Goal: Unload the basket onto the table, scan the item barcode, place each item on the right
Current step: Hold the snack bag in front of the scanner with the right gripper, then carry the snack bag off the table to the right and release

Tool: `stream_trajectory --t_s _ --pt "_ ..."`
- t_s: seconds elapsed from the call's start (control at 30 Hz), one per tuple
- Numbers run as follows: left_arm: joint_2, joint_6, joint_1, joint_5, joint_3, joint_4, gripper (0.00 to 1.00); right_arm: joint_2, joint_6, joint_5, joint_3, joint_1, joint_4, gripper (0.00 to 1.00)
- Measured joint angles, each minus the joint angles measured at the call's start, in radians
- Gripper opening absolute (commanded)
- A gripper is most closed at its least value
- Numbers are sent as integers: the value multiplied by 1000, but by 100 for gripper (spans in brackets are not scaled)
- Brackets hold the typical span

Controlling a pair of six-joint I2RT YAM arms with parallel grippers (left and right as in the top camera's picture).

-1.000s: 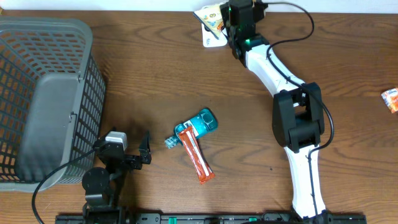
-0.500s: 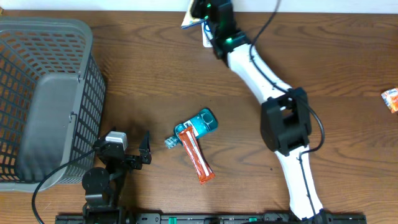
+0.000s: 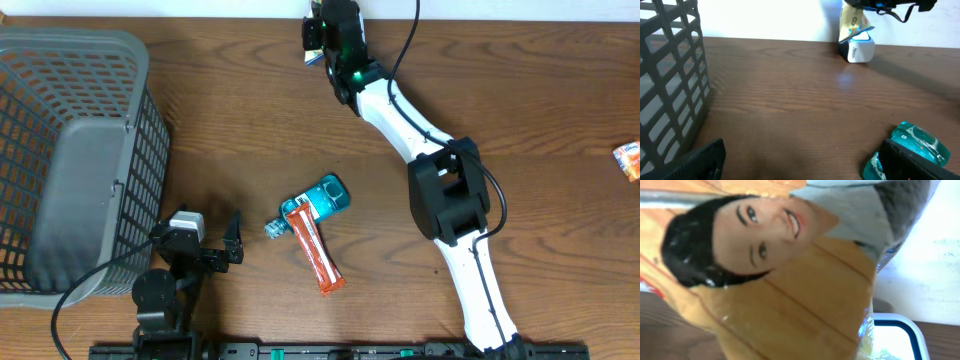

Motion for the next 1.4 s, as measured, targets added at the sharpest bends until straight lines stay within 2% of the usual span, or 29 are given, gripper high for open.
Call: stream_trajectory --t_s 0.23,0.43,0.6,0.77,0.93,1.1,1.23,1.4 --pt "0 0 0 0 0 0 98 3 18 -12 0 -12 -8 1" --pt "0 0 0 0 0 0 98 4 65 -114 8 -37 -56 1" --pt "0 0 0 0 0 0 98 -13 83 -161 47 -70 -277 1" --pt "0 0 0 0 0 0 98 -107 86 -179 50 -135 -552 1" --pt "0 0 0 0 0 0 98 -277 86 -132 50 -255 -834 1" --pt "0 0 0 0 0 0 98 -415 86 19 70 -420 -1017 1" --pt "0 0 0 0 0 0 98 -422 69 114 68 -570 -1067 1" --pt "0 0 0 0 0 0 98 -324 29 151 8 -730 -1029 1"
